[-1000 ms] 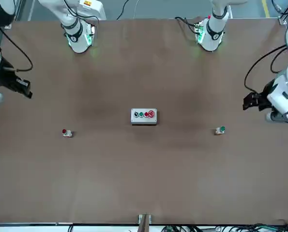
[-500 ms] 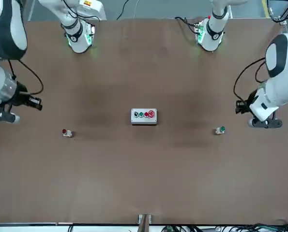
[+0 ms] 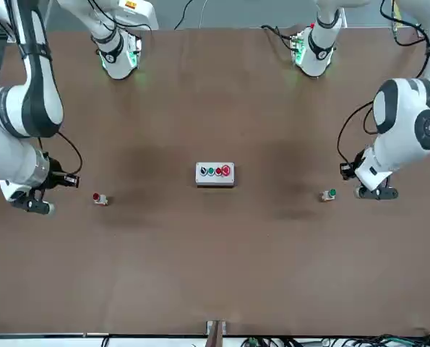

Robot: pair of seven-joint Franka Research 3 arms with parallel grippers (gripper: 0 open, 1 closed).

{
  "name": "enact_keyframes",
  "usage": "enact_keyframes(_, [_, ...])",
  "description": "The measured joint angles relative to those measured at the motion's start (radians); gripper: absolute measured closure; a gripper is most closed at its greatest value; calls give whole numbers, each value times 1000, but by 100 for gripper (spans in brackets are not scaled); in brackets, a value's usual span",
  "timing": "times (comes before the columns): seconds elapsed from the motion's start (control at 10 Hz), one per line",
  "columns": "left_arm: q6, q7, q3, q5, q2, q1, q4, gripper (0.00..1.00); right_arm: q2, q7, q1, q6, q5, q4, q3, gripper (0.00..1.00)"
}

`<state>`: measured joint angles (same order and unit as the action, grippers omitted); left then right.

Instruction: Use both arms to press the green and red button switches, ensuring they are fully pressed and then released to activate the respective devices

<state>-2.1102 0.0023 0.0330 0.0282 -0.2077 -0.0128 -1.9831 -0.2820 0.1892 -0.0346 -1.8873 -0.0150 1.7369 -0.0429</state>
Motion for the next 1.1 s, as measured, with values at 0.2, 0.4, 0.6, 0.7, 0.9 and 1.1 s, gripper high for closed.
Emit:
enact_keyframes(0.2, [-67,0,0,-4,-40,0,-15,99,-34,-1,0,-43,10,5,2,99])
enact_keyframes(0.4, [-128,-4,0,-4,-75,1,-31,99,-57,-4,-1,-106,41,28,2,99])
enact_keyframes(0.6, [-193,-9,0,-4,-113,1,-36,99,-74,-11,-2,-180,56,60,3,99])
enact_keyframes(0.7, [-219,-9,0,-4,-132,1,-37,99,-80,-20,-2,-211,56,75,3,99])
enact_keyframes(0.9, [-252,-9,0,-4,-146,1,-50,99,-93,-29,-7,-242,69,88,5,99])
enact_keyframes(1.1, [-263,-10,0,-4,-146,1,-67,99,-100,-47,-16,-290,78,116,8,99])
